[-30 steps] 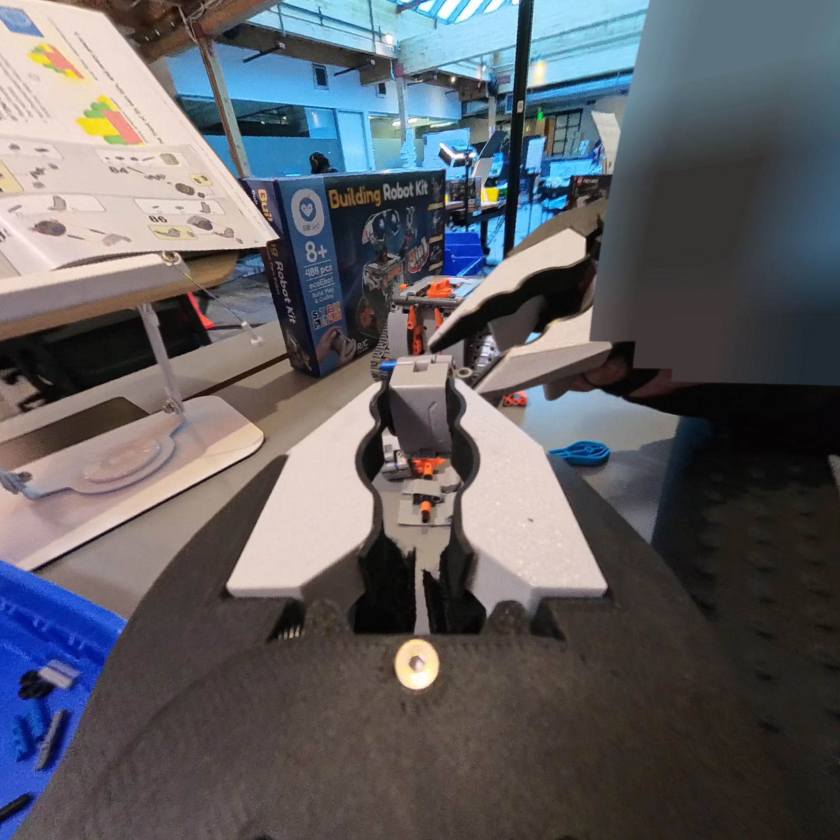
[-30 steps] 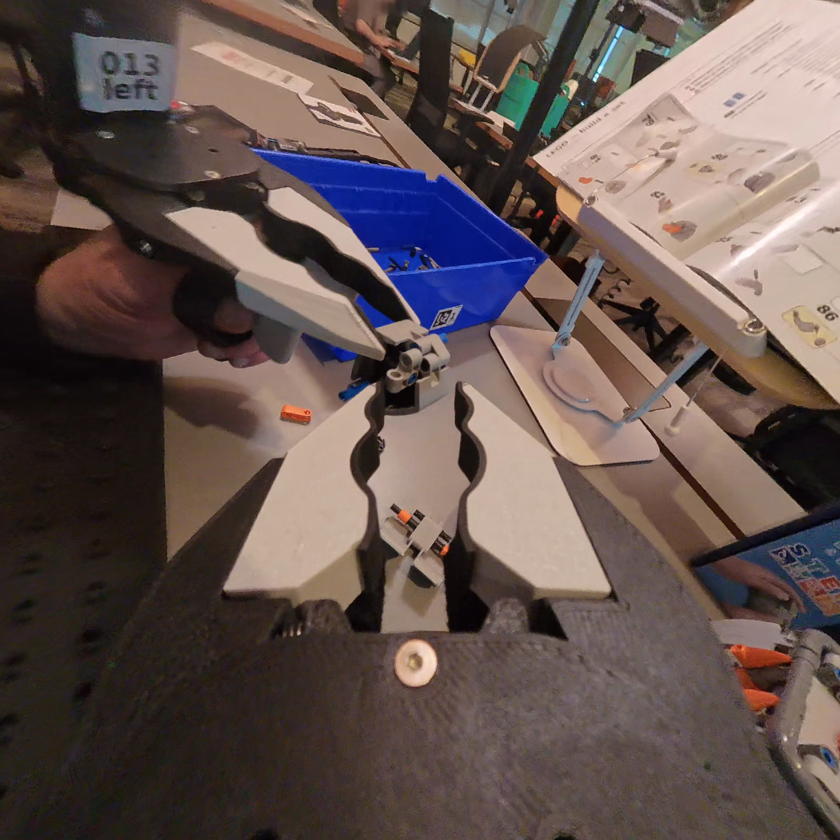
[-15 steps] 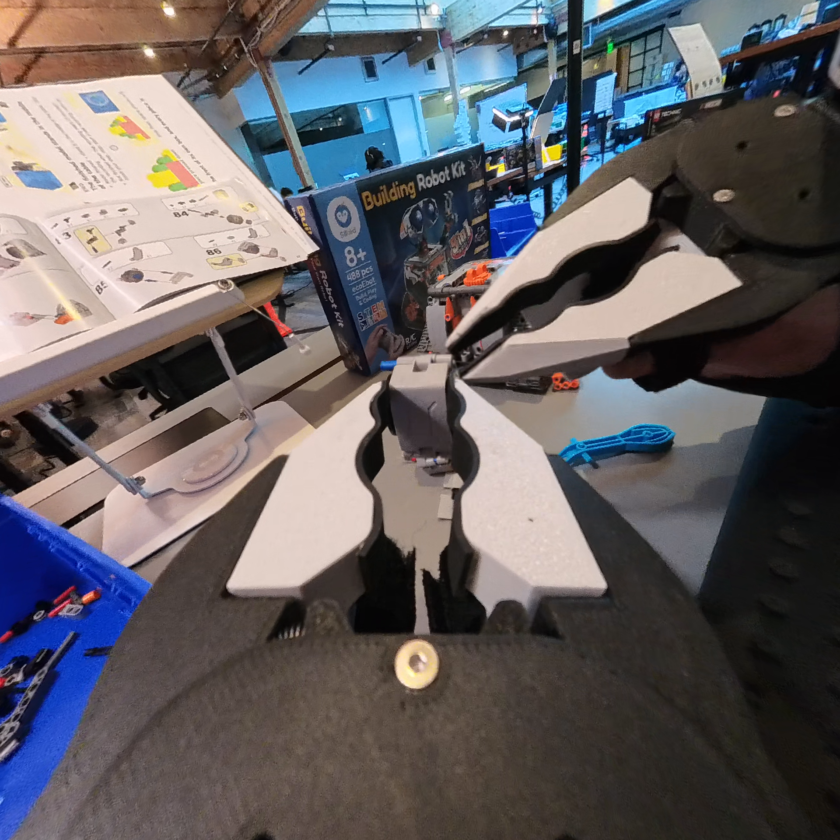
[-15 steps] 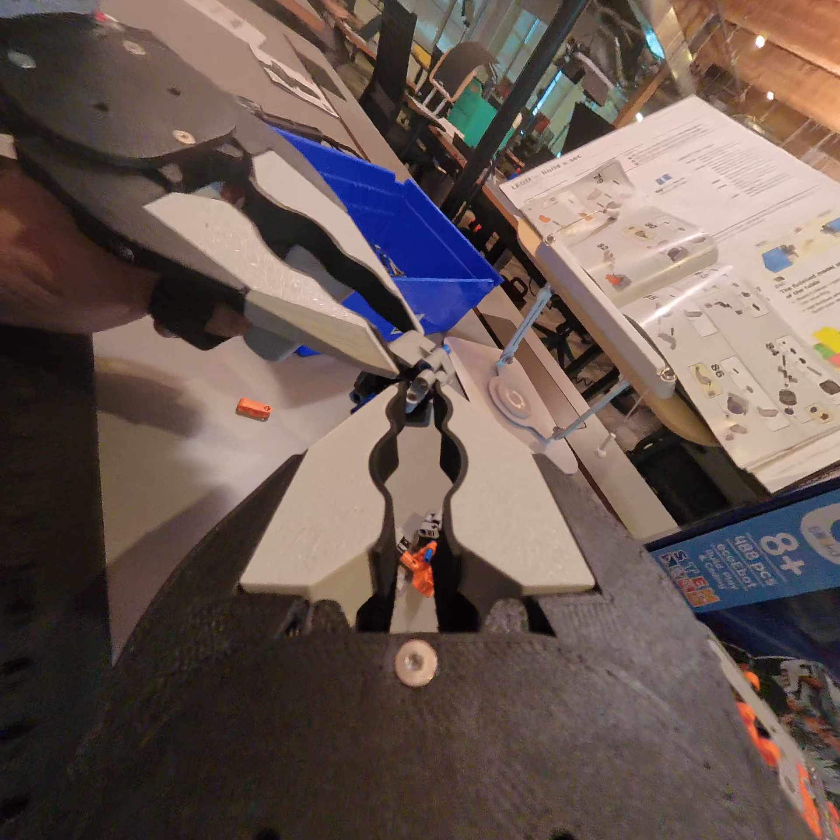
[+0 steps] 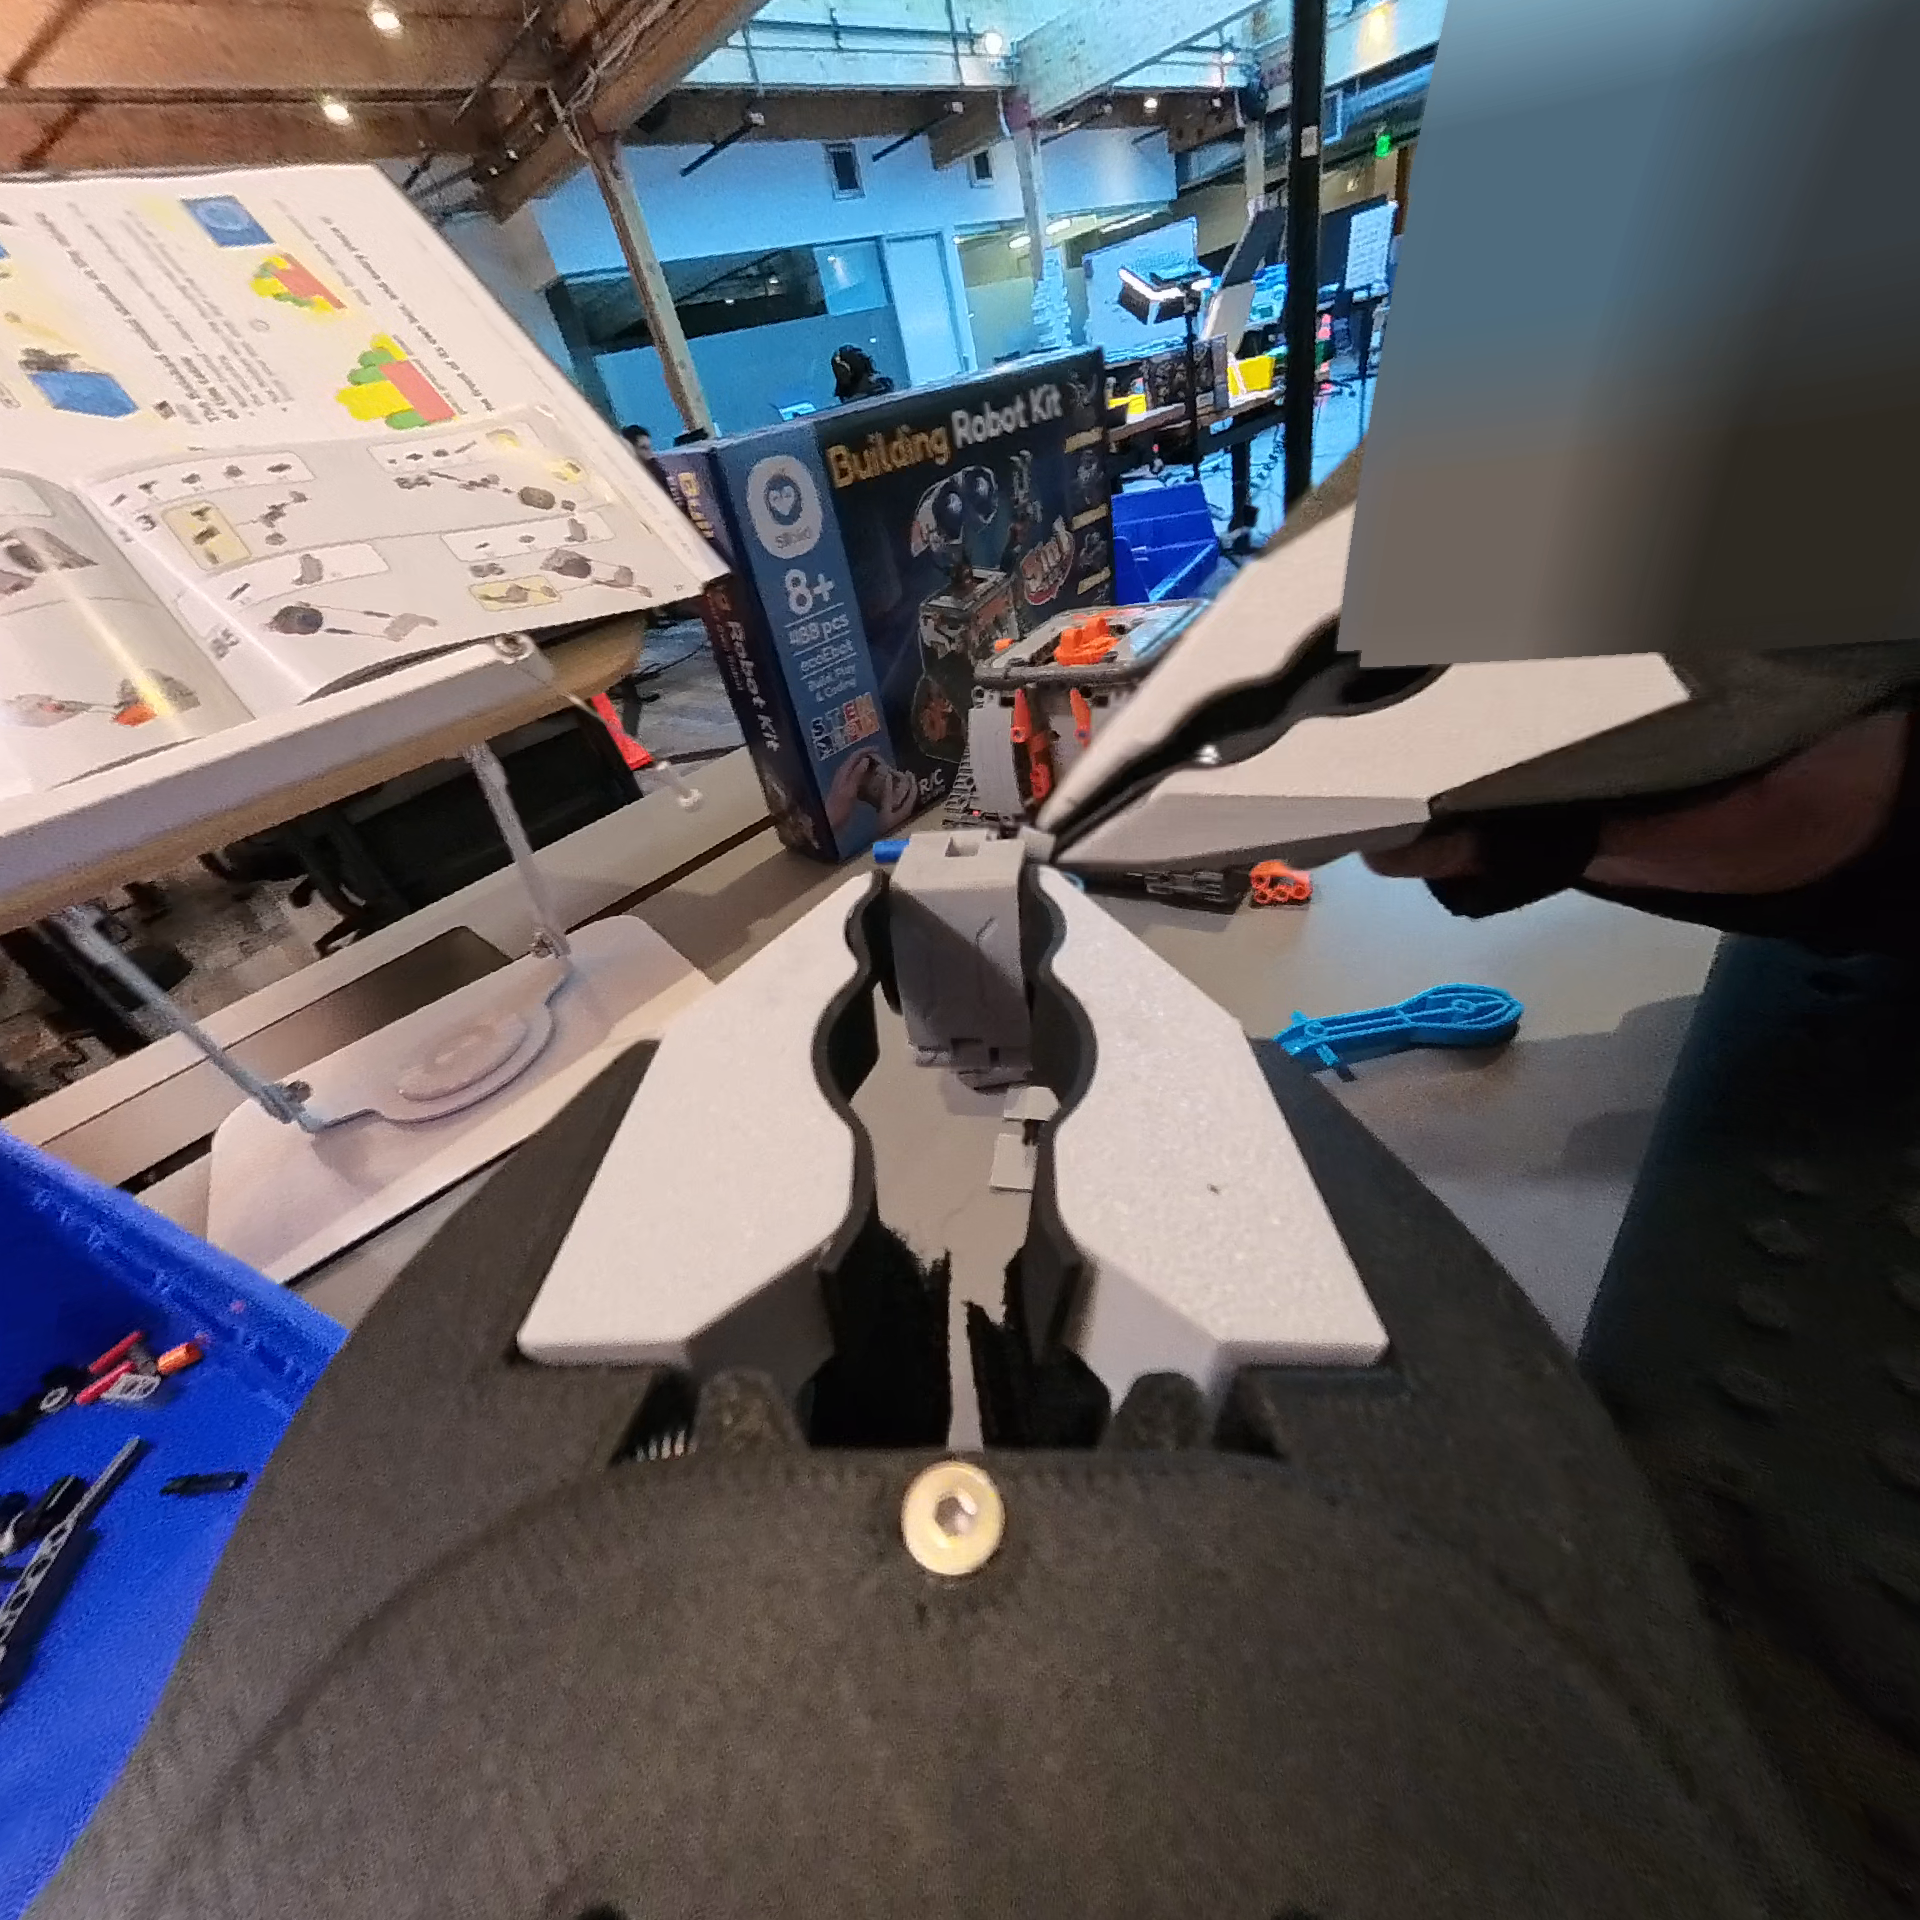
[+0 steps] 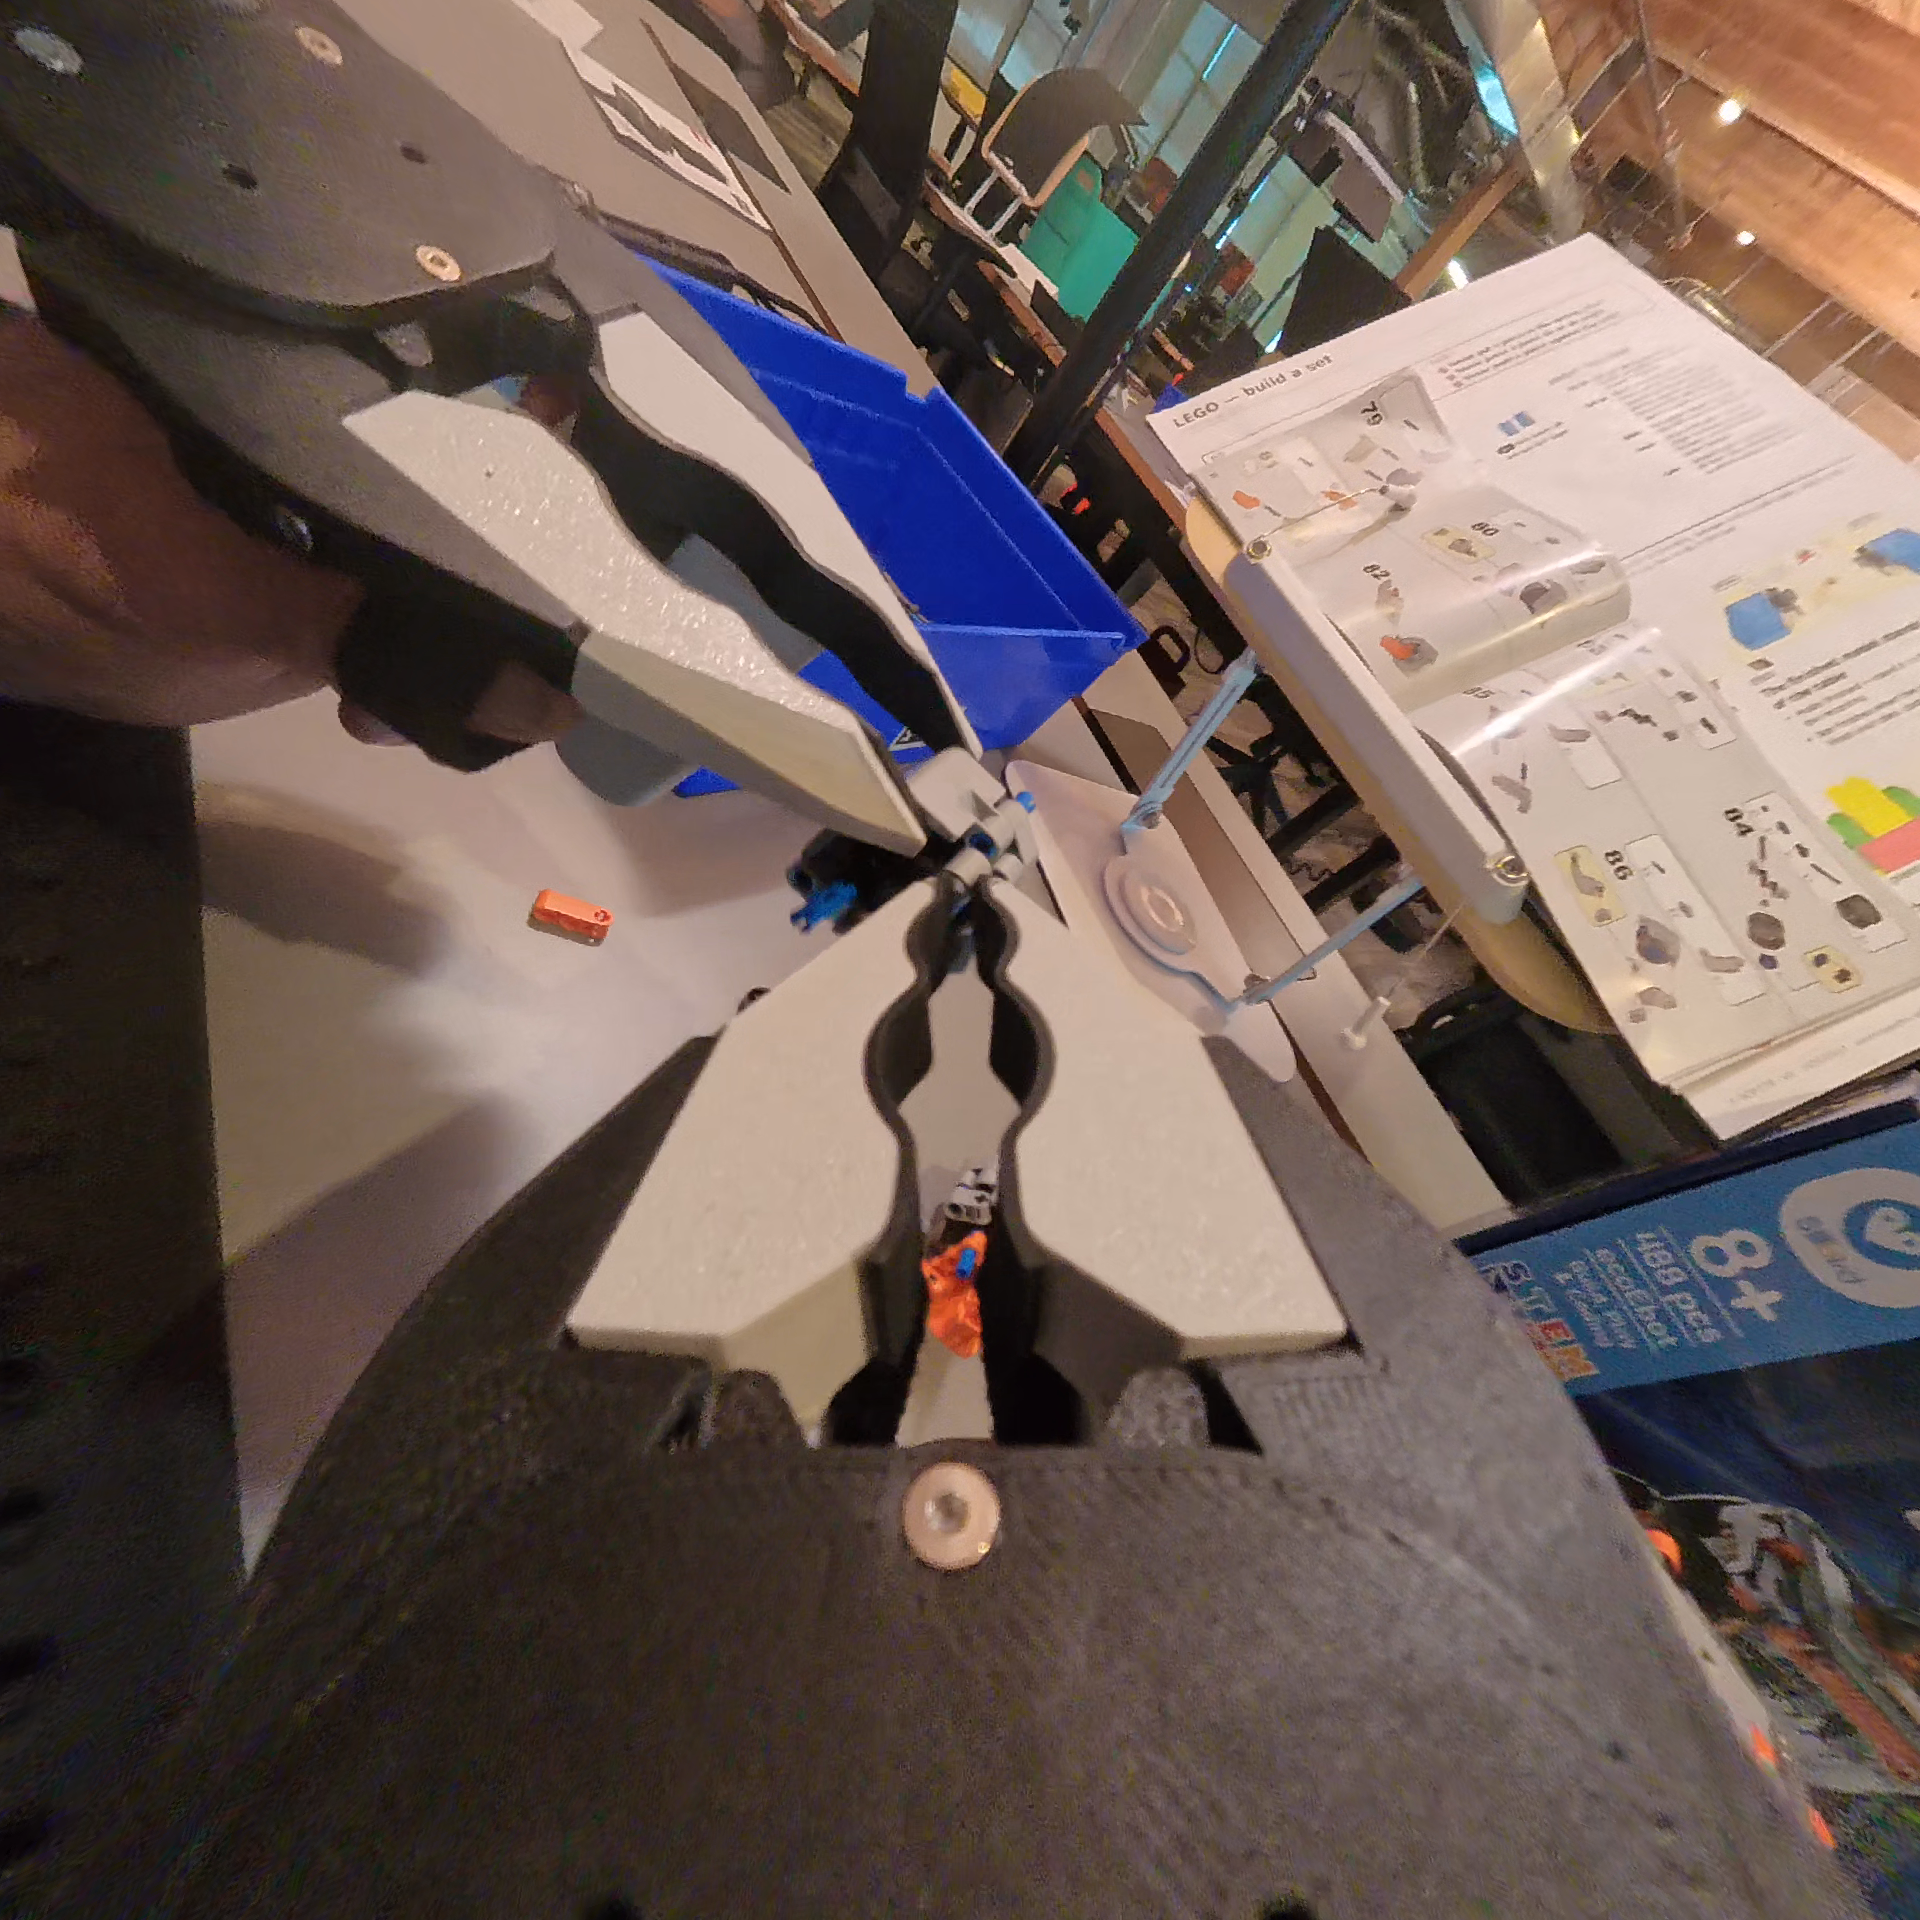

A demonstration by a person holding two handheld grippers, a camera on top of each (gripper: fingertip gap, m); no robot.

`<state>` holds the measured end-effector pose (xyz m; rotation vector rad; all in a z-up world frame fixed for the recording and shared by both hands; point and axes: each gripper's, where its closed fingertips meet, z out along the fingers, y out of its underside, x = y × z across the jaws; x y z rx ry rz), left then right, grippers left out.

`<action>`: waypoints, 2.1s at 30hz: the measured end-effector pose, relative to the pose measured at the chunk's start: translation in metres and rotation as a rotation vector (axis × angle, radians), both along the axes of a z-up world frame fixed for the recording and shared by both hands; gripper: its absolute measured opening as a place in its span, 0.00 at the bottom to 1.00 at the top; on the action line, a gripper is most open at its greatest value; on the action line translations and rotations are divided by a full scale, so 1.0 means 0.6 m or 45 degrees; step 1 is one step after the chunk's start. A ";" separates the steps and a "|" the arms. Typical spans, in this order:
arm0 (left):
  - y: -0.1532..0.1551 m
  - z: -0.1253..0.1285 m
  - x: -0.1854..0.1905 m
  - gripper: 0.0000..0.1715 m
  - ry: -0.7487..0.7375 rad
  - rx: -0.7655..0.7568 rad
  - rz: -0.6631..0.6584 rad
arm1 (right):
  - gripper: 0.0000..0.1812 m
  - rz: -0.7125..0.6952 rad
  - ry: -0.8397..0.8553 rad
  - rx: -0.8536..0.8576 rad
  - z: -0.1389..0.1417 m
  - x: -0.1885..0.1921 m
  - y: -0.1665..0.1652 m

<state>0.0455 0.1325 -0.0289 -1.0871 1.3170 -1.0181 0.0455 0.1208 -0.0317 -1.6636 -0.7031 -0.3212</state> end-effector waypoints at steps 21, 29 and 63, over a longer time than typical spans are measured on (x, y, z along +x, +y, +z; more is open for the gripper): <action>-0.085 -0.005 -0.012 0.13 -0.015 0.787 -0.113 | 0.09 0.590 1.089 -0.458 0.023 0.005 -0.043; -0.093 -0.052 0.001 0.13 0.183 1.346 -0.034 | 0.05 0.468 0.865 -0.662 -0.027 0.001 -0.051; -0.137 -0.220 0.009 0.26 0.875 0.198 -0.627 | 0.01 0.461 0.317 -0.804 -0.186 -0.008 -0.106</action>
